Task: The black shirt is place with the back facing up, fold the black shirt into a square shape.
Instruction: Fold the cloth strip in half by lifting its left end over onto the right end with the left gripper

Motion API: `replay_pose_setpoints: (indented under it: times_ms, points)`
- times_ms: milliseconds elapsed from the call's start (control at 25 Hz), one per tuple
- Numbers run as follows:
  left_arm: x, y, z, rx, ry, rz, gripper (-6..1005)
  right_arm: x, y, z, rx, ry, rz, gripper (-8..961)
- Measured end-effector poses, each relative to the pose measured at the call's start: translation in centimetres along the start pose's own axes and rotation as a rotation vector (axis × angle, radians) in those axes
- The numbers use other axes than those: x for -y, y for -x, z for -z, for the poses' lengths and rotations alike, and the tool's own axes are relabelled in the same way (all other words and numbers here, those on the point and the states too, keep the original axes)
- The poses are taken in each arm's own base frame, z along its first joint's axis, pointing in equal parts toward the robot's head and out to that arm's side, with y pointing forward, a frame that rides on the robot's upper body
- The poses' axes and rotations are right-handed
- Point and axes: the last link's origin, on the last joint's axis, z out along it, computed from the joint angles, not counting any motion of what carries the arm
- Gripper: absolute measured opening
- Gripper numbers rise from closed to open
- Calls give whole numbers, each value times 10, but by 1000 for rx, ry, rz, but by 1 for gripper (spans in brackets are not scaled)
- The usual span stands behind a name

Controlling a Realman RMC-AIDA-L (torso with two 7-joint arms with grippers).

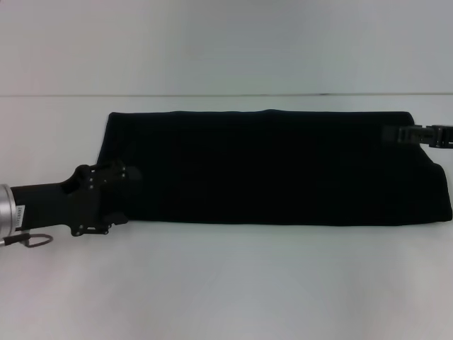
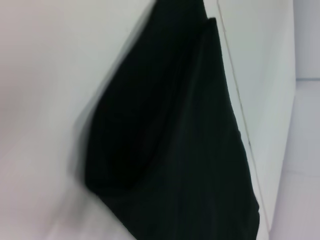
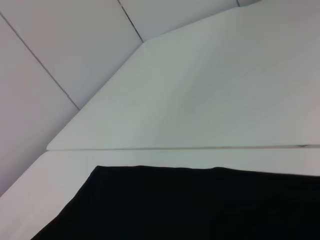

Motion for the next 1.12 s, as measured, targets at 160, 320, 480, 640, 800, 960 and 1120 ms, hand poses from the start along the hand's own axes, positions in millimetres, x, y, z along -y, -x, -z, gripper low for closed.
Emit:
replay_pose_setpoints:
  times_ms: [160, 320, 480, 640, 800, 960, 1120]
  points:
    - [2, -1, 0, -9, -1, 46, 922, -2, 3, -4, 3, 1, 4, 876]
    - [9, 1, -1, -25, -12, 91, 921, -3, 5, -6, 8, 1, 8, 876]
    - [17, 1, -2, -50, -19, 123, 921, -2, 5, -8, 13, -12, 6, 876]
    - [20, 0, -2, -66, -25, 132, 921, -2, 5, -10, 15, -16, 5, 875]
    - [21, -2, -3, -80, -32, 134, 922, -3, 4, -11, 16, -15, 2, 875]
    - [20, -5, -4, -96, -39, 128, 922, -3, 3, -11, 19, -15, -1, 875]
    - [20, -7, -5, -105, -50, 123, 922, -3, 3, -11, 19, -15, -11, 875]
